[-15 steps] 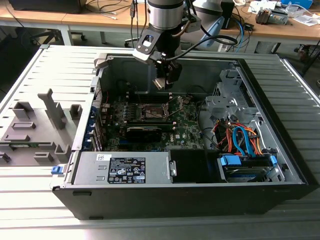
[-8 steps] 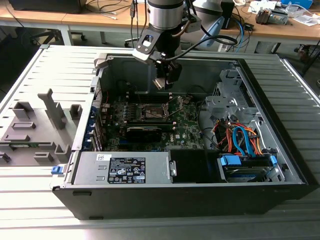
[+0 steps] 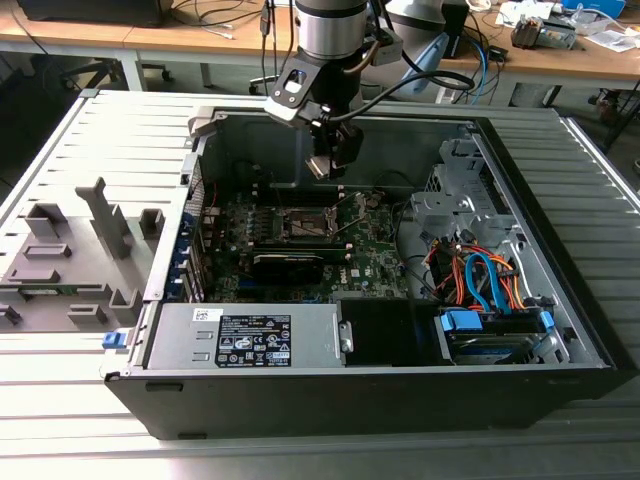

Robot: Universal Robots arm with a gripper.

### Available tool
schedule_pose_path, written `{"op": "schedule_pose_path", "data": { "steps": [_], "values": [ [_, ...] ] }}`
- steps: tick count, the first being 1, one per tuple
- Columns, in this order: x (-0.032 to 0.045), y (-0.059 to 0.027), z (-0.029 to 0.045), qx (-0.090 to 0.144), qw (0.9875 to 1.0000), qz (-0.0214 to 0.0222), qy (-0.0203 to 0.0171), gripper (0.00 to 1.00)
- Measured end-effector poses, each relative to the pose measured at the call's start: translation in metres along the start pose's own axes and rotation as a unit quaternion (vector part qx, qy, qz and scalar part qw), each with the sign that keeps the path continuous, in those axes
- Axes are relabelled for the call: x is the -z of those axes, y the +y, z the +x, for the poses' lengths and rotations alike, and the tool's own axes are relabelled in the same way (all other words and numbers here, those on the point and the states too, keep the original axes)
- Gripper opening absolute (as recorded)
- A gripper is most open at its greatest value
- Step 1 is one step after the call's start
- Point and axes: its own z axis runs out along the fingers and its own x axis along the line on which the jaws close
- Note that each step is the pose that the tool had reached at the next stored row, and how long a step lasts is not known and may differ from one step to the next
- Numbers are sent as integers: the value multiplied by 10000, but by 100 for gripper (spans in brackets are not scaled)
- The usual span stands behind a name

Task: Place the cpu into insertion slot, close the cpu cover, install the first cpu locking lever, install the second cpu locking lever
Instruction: 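Place the cpu into insertion slot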

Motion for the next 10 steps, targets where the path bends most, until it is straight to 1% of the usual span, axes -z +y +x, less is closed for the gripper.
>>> {"op": "schedule_pose_path", "data": {
  "steps": [10],
  "values": [
    [0, 0, 0, -50, 10000, -1, -4, 54]
  ]
}}
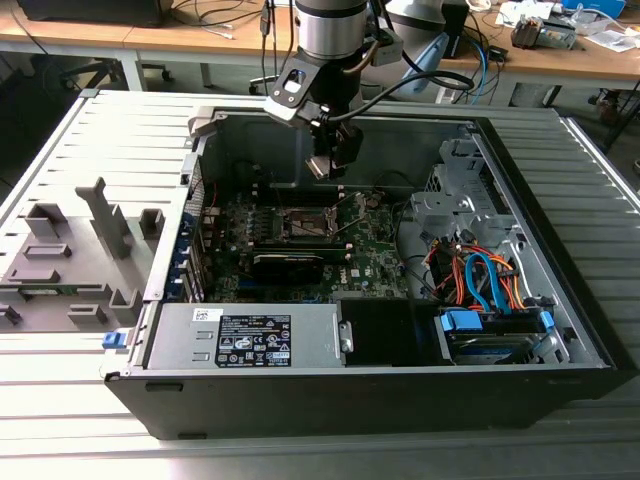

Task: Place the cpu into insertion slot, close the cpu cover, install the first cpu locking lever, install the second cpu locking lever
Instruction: 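Place the cpu into insertion slot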

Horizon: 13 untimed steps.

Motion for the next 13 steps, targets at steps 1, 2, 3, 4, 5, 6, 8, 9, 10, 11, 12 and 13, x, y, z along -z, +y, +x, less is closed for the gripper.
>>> {"op": "schedule_pose_path", "data": {
  "steps": [1, 2, 3, 4, 5, 6, 8, 9, 10, 11, 12, 13],
  "values": [
    [0, 0, 0, -5, 10000, 0, -1, 54],
    [0, 0, 0, -9, 10000, 0, -1, 54],
    [0, 0, 0, -14, 10000, 0, -1, 54],
    [0, 0, 0, -18, 10000, -1, -2, 54],
    [0, 0, 0, -25, 10000, -1, -2, 54],
    [0, 0, 0, -33, 10000, -1, -3, 54],
    [0, 0, 0, -42, 10000, -1, -4, 54],
    [0, 0, 0, -47, 10000, -1, -4, 54],
    [0, 0, 0, -51, 10000, -1, -5, 54],
    [0, 0, 0, -56, 10000, -1, -5, 54],
    [0, 0, 0, -59, 10000, -1, -5, 54],
    [0, 0, 0, -64, 10000, -1, -6, 54]
  ]
}}
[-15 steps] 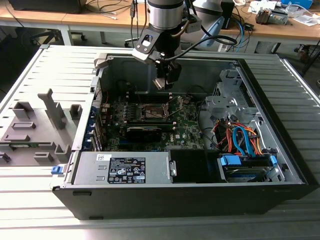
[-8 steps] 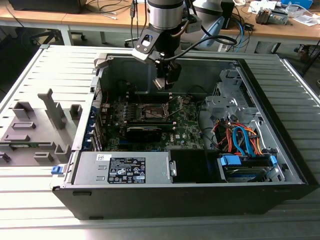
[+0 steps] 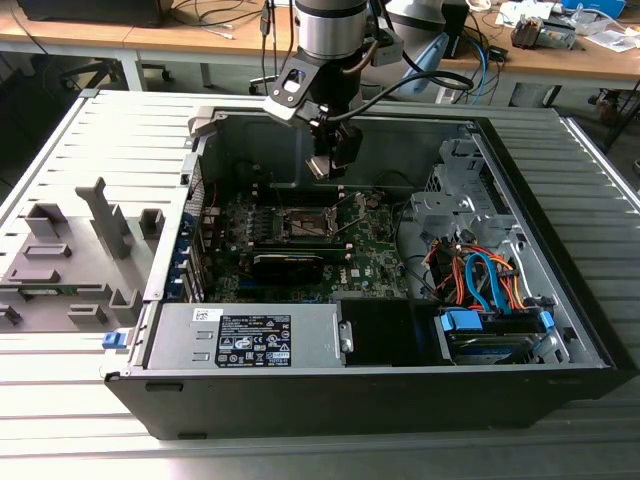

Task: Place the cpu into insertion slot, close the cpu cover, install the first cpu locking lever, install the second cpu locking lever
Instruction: 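Place the cpu into insertion slot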

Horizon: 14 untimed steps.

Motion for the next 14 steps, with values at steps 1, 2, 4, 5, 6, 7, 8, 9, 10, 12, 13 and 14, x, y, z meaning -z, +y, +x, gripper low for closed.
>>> {"op": "schedule_pose_path", "data": {
  "steps": [1, 2, 4, 5, 6, 7, 8, 9, 10, 12, 13, 14],
  "values": [
    [0, 0, 0, -4, 10000, 0, -1, 54],
    [0, 0, 0, -8, 10000, 0, -1, 54],
    [0, 0, 0, -18, 10000, 0, -2, 54],
    [0, 0, 0, -21, 10000, -1, -2, 54],
    [0, 0, 0, -24, 10000, 0, -3, 54],
    [0, 0, 0, -28, 10000, 0, -3, 54],
    [0, 0, 0, -32, 10000, -1, -3, 54],
    [0, 0, 0, -35, 10000, -1, -3, 54],
    [0, 0, 0, -39, 10000, -1, -4, 54],
    [0, 0, 0, -51, 10000, -1, -5, 54],
    [0, 0, 0, -57, 10000, -1, -5, 54],
    [0, 0, 0, -61, 10000, -1, -6, 54]
  ]
}}
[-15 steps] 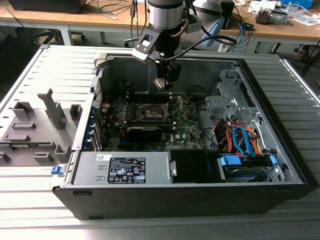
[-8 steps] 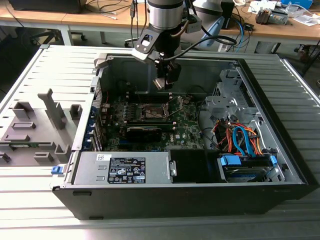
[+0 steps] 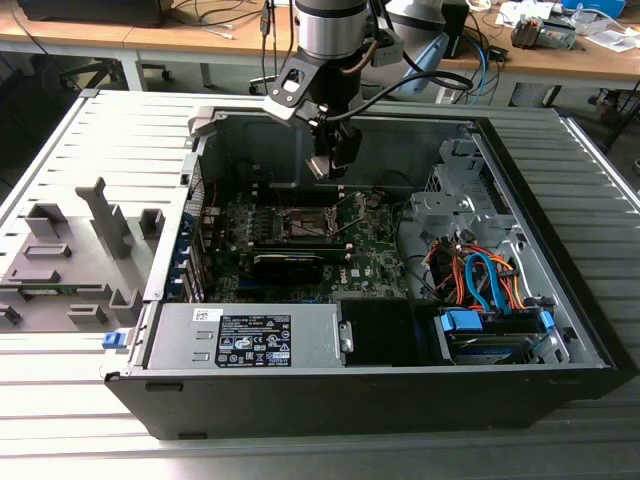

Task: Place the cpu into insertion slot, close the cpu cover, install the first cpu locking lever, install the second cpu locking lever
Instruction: 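Place the cpu into insertion slot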

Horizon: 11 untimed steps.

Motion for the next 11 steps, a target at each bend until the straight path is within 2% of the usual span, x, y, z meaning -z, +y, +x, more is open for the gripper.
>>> {"op": "schedule_pose_path", "data": {
  "steps": [11],
  "values": [
    [0, 0, 0, -65, 10000, -1, -6, 54]
  ]
}}
